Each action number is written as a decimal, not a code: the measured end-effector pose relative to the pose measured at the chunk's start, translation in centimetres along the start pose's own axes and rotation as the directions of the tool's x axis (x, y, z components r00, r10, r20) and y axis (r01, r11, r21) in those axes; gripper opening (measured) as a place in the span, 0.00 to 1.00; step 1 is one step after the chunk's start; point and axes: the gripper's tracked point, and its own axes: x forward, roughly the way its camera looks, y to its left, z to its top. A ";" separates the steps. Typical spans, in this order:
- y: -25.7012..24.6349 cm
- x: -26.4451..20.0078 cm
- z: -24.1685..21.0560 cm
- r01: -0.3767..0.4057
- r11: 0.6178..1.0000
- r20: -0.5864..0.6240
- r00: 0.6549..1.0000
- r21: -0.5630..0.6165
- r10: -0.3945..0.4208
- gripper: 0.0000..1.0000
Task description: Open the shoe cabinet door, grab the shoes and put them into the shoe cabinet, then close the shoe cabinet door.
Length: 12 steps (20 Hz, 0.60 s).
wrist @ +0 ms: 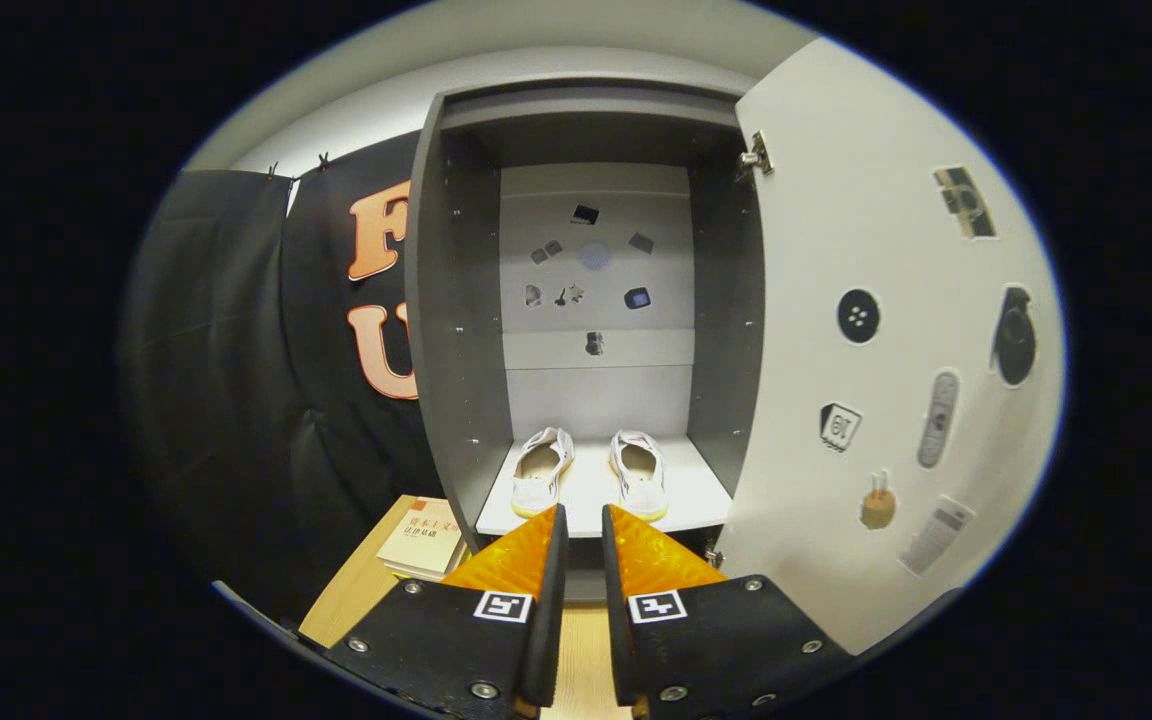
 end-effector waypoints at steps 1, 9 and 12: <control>0.1 -1.7 0.5 0.001 1.000 0.021 1.000 0.007 -0.001 0.22; -1.7 -10.9 1.1 0.052 0.998 0.075 0.996 0.017 -0.053 0.22; -2.7 -12.9 0.9 0.073 0.997 0.087 0.993 0.012 -0.074 0.22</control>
